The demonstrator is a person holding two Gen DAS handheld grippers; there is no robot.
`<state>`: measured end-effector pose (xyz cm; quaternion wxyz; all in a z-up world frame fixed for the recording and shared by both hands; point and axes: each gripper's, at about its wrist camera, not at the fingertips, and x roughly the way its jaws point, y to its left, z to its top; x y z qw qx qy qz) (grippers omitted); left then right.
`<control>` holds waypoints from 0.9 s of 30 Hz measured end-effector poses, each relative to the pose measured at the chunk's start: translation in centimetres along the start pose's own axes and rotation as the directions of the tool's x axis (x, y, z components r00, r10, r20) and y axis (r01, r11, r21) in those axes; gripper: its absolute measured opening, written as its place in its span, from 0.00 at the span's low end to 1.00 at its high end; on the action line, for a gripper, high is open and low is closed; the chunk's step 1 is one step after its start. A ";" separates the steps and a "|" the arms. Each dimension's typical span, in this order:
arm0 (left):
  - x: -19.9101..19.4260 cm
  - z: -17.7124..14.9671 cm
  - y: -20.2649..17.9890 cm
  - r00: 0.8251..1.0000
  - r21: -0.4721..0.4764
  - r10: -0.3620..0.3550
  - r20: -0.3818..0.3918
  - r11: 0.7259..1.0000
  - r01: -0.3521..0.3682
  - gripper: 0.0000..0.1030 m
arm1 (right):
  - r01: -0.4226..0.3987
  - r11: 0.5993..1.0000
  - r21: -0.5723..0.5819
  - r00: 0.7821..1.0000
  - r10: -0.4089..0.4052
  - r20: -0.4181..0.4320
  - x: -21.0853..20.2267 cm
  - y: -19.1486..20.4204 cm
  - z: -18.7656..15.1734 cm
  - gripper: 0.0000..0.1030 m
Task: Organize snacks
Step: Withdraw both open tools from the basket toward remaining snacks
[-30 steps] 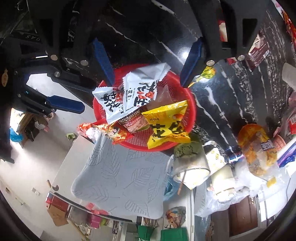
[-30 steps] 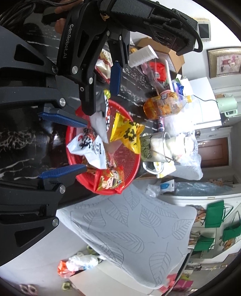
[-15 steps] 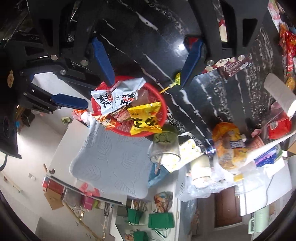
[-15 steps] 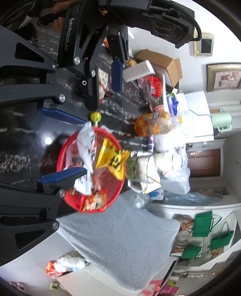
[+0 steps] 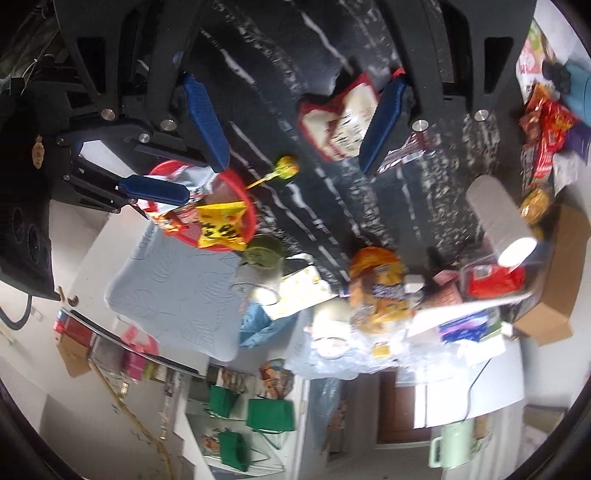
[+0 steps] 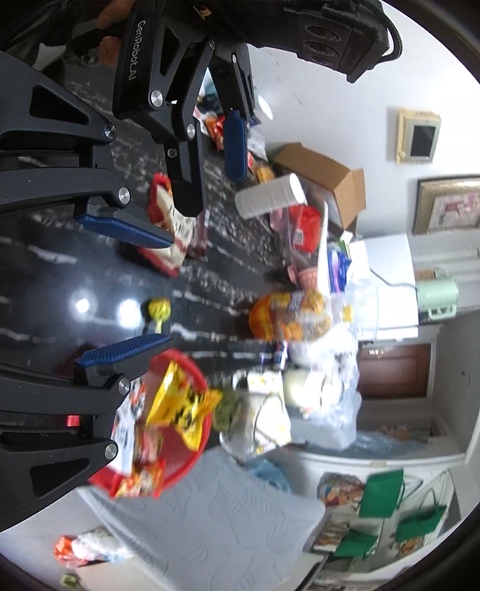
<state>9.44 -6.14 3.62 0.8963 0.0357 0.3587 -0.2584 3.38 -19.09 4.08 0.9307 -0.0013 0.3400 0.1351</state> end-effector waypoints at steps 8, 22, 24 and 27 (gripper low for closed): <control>0.7 -2.0 3.3 0.998 -0.089 0.047 -0.038 0.995 -0.050 0.70 | 0.010 0.999 0.031 0.998 -0.008 -0.063 3.2 1.4 -0.4 0.46; 3.4 -6.5 7.0 0.993 -0.229 0.025 -0.119 0.972 -0.052 0.70 | 0.117 0.987 0.112 0.975 -0.093 -0.204 9.4 0.7 -3.0 0.46; 3.8 -6.9 7.6 0.992 -0.251 0.025 -0.127 0.966 -0.057 0.70 | 0.132 0.985 0.108 0.971 -0.107 -0.212 10.1 0.8 -3.2 0.46; 4.3 -7.2 8.5 0.992 -0.282 -0.004 -0.126 0.959 -0.032 0.70 | 0.142 0.981 0.135 0.971 -0.111 -0.213 11.0 0.5 -3.3 0.46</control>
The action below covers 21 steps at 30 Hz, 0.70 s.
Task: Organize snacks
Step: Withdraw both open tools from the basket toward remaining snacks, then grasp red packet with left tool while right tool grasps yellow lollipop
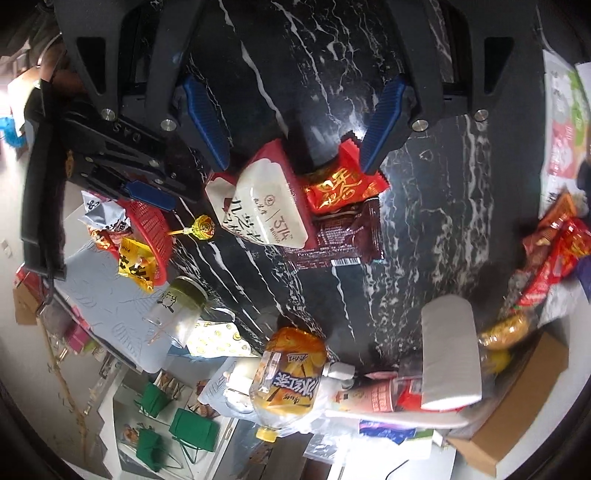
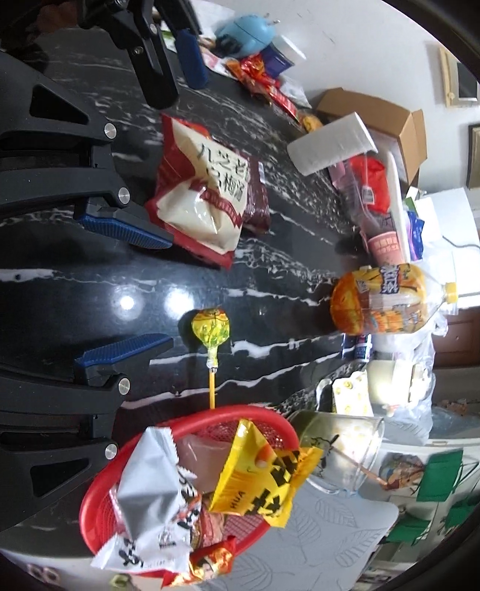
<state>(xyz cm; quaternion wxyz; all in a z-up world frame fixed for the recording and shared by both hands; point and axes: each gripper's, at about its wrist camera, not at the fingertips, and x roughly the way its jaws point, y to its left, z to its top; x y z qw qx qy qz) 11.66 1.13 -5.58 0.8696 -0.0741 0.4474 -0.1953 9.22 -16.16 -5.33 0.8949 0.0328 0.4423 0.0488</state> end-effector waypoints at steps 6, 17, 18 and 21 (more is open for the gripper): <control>0.7 0.3 1.6 1.000 -0.046 -0.020 0.014 0.999 0.021 0.70 | 0.011 0.997 0.080 1.000 -0.012 0.009 1.9 -0.6 1.2 0.46; 1.7 1.9 3.6 0.999 -0.058 -0.020 0.047 0.998 0.023 0.70 | 0.021 0.980 0.198 1.000 -0.023 0.008 4.6 -1.7 2.9 0.46; 1.9 2.0 3.9 0.999 -0.067 -0.019 0.041 0.998 0.022 0.70 | 0.024 0.980 0.200 1.000 -0.026 0.009 4.8 -1.7 3.0 0.46; 2.3 2.0 4.7 0.999 -0.082 -0.007 0.031 0.997 0.010 0.70 | 0.035 0.979 0.199 0.999 -0.039 0.016 5.1 -1.6 3.4 0.37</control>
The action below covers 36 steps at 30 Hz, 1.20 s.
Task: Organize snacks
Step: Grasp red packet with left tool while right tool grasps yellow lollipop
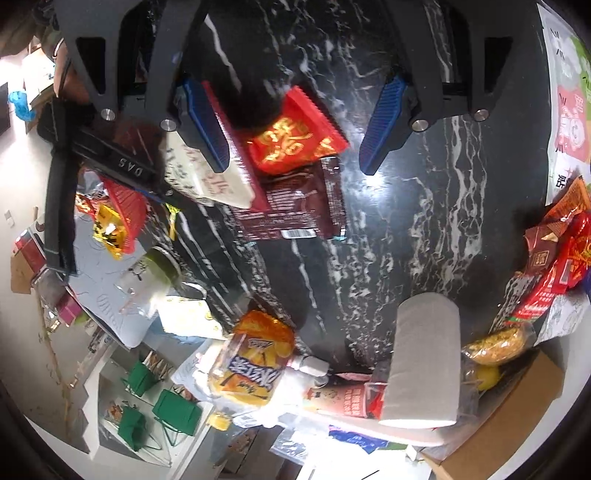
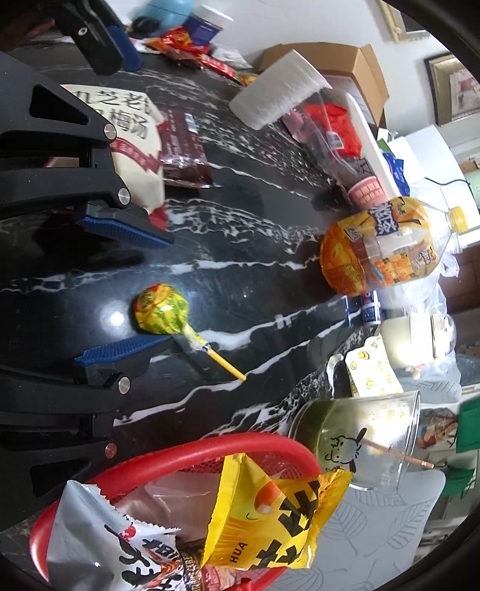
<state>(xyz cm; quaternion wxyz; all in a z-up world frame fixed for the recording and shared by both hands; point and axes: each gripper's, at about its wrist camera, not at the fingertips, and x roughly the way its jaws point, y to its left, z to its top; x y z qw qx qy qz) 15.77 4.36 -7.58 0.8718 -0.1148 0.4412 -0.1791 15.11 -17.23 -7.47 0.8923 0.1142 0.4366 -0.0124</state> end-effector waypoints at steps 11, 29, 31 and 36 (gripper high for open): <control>1.3 -0.4 0.6 0.998 0.039 -0.033 -0.058 0.999 0.036 0.70 | -0.120 0.989 -0.091 0.993 0.117 -0.032 0.3 1.9 -0.5 0.25; 1.4 -1.0 1.0 0.999 0.070 -0.011 -0.054 0.997 0.015 0.70 | -0.155 0.975 -0.162 0.988 0.154 -0.023 -1.4 1.9 -1.3 0.25; 1.4 -1.0 1.3 0.998 0.044 -0.031 -0.055 0.998 0.033 0.66 | -0.159 0.975 -0.157 0.987 0.159 -0.015 -1.8 1.9 -1.4 0.25; 1.0 -0.9 1.1 0.999 0.047 -0.002 -0.041 0.999 0.004 0.59 | -0.161 0.971 -0.175 0.986 0.166 0.011 -3.0 1.9 -1.4 0.25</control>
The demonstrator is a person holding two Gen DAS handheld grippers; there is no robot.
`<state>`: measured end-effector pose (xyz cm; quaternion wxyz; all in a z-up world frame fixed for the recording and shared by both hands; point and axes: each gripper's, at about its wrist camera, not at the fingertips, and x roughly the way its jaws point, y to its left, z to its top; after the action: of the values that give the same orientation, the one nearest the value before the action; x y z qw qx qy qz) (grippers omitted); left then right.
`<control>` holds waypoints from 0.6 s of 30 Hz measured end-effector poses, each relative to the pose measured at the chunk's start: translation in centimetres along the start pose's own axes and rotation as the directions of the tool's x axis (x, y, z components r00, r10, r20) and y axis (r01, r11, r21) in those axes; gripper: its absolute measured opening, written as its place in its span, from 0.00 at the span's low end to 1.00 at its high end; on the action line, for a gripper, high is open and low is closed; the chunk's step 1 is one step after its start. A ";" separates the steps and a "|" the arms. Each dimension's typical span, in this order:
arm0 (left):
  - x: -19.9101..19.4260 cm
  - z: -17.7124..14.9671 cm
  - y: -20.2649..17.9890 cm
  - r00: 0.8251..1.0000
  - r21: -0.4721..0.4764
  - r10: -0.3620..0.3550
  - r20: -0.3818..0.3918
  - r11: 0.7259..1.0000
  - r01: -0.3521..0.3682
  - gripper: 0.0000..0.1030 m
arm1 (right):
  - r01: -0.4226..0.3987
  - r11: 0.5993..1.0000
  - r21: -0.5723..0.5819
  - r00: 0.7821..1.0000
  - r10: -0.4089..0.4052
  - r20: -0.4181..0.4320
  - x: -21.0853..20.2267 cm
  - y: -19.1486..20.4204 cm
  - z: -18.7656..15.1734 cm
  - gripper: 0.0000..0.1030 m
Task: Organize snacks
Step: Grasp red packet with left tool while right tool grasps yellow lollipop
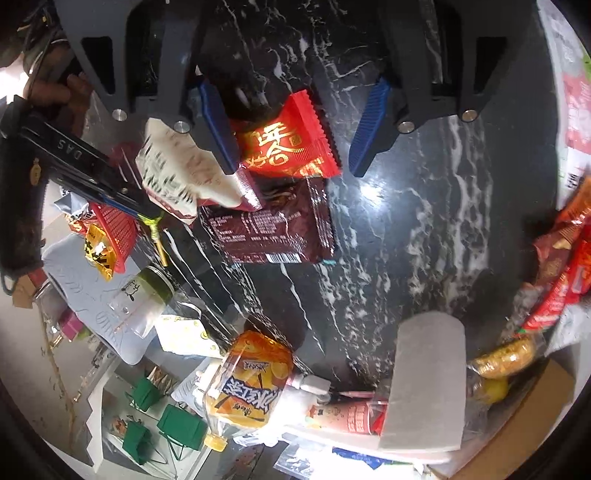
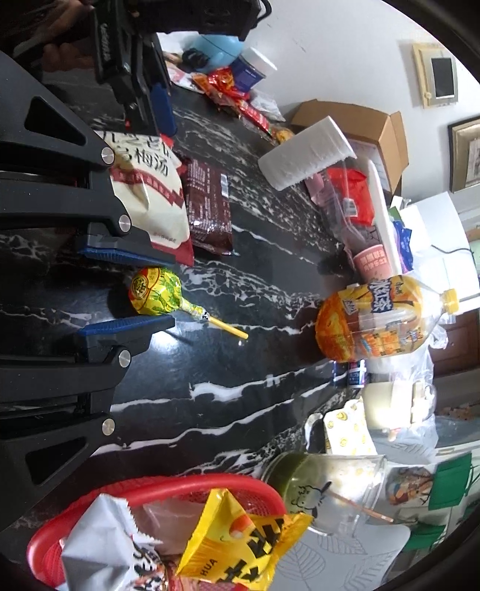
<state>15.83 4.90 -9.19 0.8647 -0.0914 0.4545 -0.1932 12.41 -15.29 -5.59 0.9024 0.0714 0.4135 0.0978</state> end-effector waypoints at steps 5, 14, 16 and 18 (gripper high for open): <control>-0.6 0.4 -1.0 1.000 0.080 0.006 0.018 0.997 -0.008 0.59 | -0.012 1.000 -0.014 1.000 0.012 0.014 -0.9 0.2 -0.1 0.25; 1.8 0.6 -2.6 0.998 0.193 0.006 -0.064 0.981 0.007 0.59 | -0.013 1.000 -0.004 1.000 0.014 0.015 -2.0 -0.4 -0.7 0.25; 1.8 0.5 -3.1 0.998 0.224 0.006 -0.069 0.974 0.010 0.59 | -0.025 1.000 0.003 1.000 0.025 0.011 -2.4 -0.6 -0.9 0.25; 1.9 0.3 -3.7 0.997 0.251 0.018 -0.074 0.968 0.001 0.59 | -0.031 0.999 0.007 0.999 0.031 0.013 -2.7 -0.8 -1.0 0.25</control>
<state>16.11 0.77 -9.21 0.8522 0.0279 0.4594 -0.2488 10.04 -16.69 -4.41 0.9031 0.0818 0.4070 0.1097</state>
